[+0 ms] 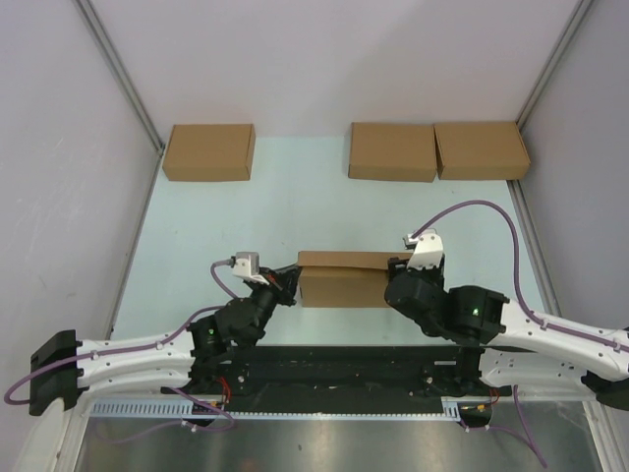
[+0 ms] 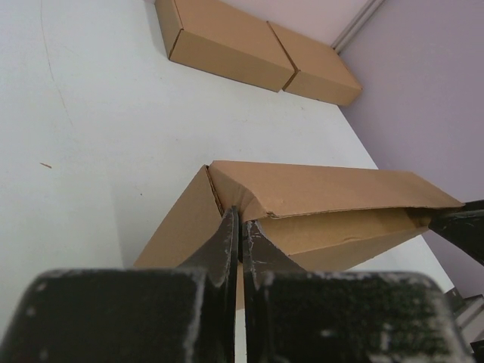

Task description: Fold the paper box

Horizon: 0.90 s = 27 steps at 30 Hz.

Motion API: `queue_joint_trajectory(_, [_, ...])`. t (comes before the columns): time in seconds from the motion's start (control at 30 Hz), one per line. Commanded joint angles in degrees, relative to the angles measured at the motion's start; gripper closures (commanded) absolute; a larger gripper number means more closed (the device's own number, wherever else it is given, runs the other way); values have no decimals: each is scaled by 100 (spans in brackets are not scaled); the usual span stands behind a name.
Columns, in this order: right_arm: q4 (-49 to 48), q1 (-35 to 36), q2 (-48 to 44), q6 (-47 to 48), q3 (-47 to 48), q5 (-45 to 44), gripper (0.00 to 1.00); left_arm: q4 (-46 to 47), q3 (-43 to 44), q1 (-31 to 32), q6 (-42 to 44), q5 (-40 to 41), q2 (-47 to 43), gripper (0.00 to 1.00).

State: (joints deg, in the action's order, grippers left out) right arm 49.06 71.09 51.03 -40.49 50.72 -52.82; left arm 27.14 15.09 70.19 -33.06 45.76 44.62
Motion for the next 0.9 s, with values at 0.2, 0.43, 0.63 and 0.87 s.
queue_joint_trajectory(0.2, [130,28,-242,340,720,105,29,-1395,-200,170,-254,-568,231,100])
queue_joint_trajectory(0.43, [-1,-200,-392,331,870,60,28,-1615,-94,170,-342,-515,153,84])
queue_joint_trajectory(0.63, [-396,-1017,-383,507,589,718,28,-1869,-6,170,-359,-541,-23,65])
queue_joint_trajectory(0.87, [-836,-1948,-628,542,123,1817,24,-2317,99,170,-359,-550,-471,56])
